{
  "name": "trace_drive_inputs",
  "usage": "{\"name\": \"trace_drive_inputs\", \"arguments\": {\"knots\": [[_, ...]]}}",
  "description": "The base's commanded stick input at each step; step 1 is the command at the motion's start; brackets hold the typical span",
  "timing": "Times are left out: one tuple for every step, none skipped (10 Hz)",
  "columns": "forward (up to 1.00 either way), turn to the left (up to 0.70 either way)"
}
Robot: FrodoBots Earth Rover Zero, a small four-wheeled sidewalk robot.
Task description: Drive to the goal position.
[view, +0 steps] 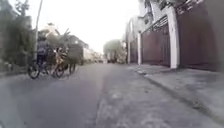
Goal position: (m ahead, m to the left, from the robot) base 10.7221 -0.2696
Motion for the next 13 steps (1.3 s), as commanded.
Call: {"name": "trace_drive_inputs", "arguments": {"knots": [[1.0,0.04],[1.0,0.04],[1.0,0.04],[1.0,0.04],[1.0,0.04],[1.0,0.04],[1.0,0.04],[1.0,0.04],[1.0,0.04],[1.0,0.04],[1.0,0.04],[1.0,0.04],[1.0,0.04]]}}
